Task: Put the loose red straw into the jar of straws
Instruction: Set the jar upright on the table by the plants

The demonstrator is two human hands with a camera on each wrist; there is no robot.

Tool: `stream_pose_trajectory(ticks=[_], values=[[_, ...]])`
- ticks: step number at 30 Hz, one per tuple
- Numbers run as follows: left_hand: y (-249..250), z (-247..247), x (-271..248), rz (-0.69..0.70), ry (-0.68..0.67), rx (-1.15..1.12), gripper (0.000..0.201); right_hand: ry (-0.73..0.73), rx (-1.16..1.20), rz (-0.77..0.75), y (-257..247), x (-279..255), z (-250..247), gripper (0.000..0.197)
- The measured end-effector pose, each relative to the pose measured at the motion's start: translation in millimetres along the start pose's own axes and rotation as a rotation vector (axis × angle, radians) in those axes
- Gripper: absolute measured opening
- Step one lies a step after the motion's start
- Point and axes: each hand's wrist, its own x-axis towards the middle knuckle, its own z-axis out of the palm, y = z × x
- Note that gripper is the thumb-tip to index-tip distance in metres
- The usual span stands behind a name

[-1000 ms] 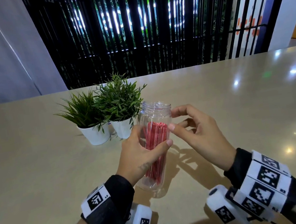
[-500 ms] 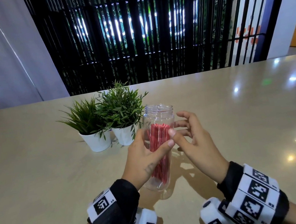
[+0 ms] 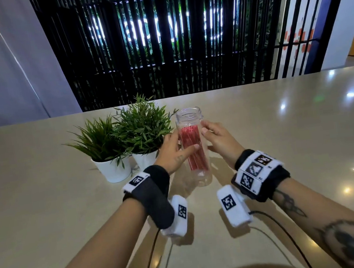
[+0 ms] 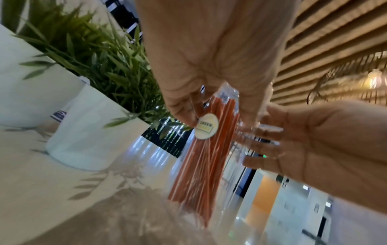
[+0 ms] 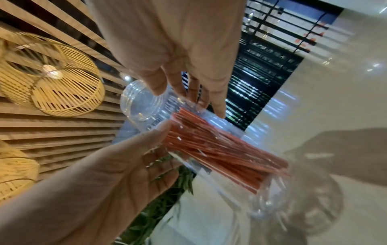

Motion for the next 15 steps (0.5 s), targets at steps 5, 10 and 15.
stream_pose_trajectory(ticks=[5, 10, 15], values=[[-23.3, 20.3, 11.9, -0.011, 0.02, -0.007, 0.055, 0.017, -0.048, 0.071, 50.8, 20.2, 5.7, 0.036], [-35.4, 28.9, 16.9, 0.009, 0.032, 0.097, 0.058, 0.048, 0.026, 0.121, 44.3, 10.1, 5.9, 0.027], [-31.6, 27.2, 18.0, 0.005, -0.006, 0.12, 0.059, 0.013, 0.088, 0.119, 35.6, 5.0, 2.5, 0.03]])
